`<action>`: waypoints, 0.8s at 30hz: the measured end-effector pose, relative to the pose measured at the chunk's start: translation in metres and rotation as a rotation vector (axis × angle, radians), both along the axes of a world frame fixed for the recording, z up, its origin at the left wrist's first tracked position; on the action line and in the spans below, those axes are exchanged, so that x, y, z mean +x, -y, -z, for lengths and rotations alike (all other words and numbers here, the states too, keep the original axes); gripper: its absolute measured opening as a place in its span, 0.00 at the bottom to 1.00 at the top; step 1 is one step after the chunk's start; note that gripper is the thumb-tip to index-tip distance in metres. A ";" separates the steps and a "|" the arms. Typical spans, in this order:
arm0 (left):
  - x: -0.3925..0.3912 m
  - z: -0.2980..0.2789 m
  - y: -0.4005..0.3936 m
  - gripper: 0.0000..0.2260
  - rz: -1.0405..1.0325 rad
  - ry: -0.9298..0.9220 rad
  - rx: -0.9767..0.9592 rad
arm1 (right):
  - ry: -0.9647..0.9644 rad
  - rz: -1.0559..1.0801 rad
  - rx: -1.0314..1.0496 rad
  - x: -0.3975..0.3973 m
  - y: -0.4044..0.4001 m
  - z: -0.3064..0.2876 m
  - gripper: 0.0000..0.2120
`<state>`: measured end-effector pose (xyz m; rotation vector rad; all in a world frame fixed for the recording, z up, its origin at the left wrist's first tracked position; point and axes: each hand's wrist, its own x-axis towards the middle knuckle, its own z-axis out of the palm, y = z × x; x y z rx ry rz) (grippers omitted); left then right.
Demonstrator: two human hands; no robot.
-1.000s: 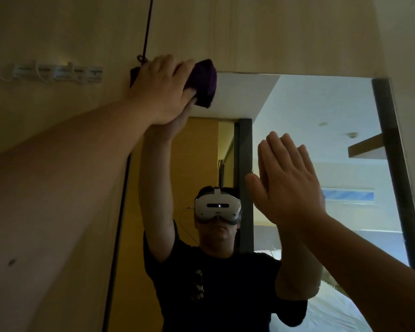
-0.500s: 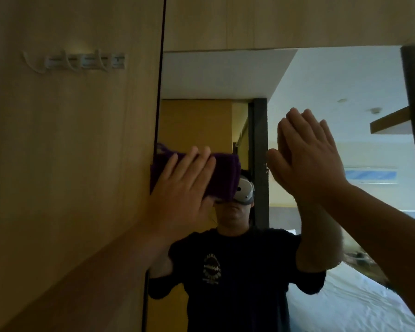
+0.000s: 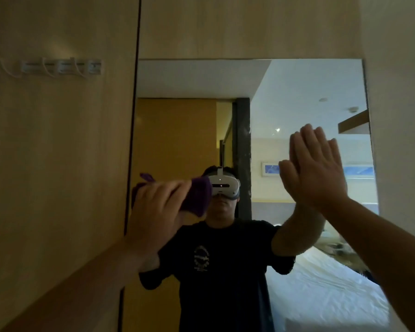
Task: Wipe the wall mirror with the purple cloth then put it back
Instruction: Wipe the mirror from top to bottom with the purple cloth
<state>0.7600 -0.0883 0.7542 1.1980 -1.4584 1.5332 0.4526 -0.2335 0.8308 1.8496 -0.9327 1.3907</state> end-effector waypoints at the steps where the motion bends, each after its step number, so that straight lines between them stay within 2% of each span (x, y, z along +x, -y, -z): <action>1: -0.010 -0.027 0.003 0.21 0.013 -0.021 -0.029 | -0.004 0.012 -0.004 0.000 0.002 0.001 0.34; 7: -0.075 -0.196 0.020 0.21 -0.039 -0.083 -0.113 | -0.001 0.016 -0.045 0.001 0.010 0.004 0.35; 10: -0.094 -0.249 0.030 0.22 -0.141 -0.077 -0.068 | 0.001 -0.002 -0.067 0.001 0.013 0.003 0.34; 12: -0.097 -0.263 0.038 0.24 -0.158 -0.087 -0.006 | 0.001 -0.011 -0.075 0.000 0.015 0.004 0.34; 15: -0.093 -0.254 0.051 0.26 -0.183 -0.092 0.067 | 0.001 -0.023 -0.091 0.000 0.017 0.003 0.33; 18: -0.093 -0.218 0.054 0.27 -0.192 -0.054 0.087 | 0.008 -0.038 -0.089 0.000 0.015 0.004 0.33; 24: -0.087 -0.060 0.046 0.28 -0.157 0.065 0.165 | 0.014 -0.096 -0.062 -0.002 0.011 0.001 0.31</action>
